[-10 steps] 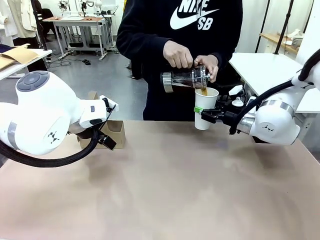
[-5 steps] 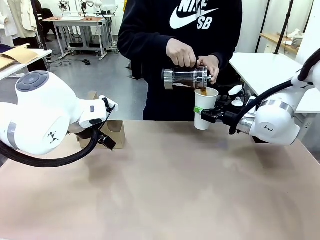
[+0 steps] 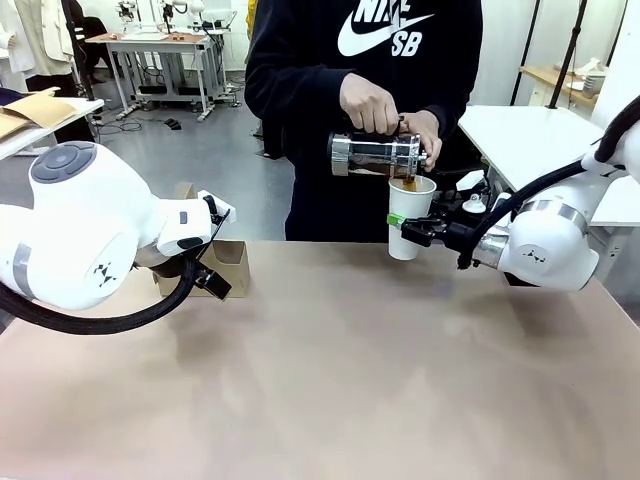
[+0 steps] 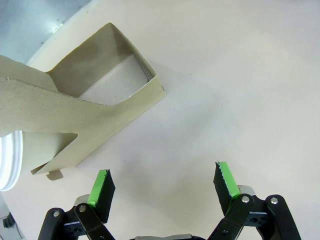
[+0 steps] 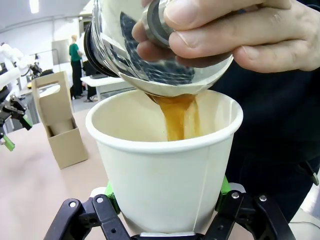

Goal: Pour a drink into a cup and package it in a carrier.
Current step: When a person places the Paper Cup Lid on the 600 ml Paper Cup , lift the 600 ml Paper Cup.

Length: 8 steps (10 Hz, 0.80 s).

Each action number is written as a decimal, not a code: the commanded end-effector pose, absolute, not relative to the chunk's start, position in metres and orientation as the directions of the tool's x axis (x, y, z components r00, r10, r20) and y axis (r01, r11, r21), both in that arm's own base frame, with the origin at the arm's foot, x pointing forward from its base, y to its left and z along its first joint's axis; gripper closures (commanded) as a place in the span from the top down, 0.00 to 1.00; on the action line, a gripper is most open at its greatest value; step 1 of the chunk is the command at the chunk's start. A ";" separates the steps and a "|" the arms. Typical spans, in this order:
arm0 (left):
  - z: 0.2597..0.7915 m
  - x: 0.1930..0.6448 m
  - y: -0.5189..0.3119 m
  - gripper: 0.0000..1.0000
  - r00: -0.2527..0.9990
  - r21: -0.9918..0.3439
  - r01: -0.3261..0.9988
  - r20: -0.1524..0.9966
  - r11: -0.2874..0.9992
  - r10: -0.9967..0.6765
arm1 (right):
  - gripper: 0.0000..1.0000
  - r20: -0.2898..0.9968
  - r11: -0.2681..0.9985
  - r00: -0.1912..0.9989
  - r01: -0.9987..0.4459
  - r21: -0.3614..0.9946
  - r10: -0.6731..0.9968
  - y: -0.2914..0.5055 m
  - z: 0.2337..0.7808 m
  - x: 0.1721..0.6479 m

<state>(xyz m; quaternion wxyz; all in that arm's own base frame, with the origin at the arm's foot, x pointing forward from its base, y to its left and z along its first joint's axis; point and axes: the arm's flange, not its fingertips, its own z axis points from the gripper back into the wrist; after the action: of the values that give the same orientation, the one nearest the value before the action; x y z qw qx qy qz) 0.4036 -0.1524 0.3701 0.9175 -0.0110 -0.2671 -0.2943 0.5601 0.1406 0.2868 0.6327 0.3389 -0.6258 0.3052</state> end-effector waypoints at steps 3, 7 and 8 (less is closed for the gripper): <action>0.370 0.404 -0.152 1.00 0.684 0.135 0.546 0.498 0.827 -0.533 | 0.80 0.999 0.601 0.031 -0.798 0.050 -0.041 0.145 0.291 0.559; 0.370 0.404 -0.152 1.00 0.684 0.135 0.546 0.498 0.827 -0.533 | 0.80 0.999 0.601 0.031 -0.798 0.050 -0.041 0.145 0.291 0.559; 0.370 0.404 -0.152 1.00 0.684 0.135 0.546 0.498 0.827 -0.533 | 0.80 0.999 0.601 0.031 -0.798 0.050 -0.041 0.145 0.291 0.559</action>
<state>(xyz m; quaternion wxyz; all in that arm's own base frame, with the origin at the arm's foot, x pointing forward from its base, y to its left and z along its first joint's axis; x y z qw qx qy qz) 0.4037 -0.1524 0.3701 0.9175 -0.0110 -0.2671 -0.2943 0.5598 0.1399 0.2861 0.6338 0.3382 -0.6253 0.3050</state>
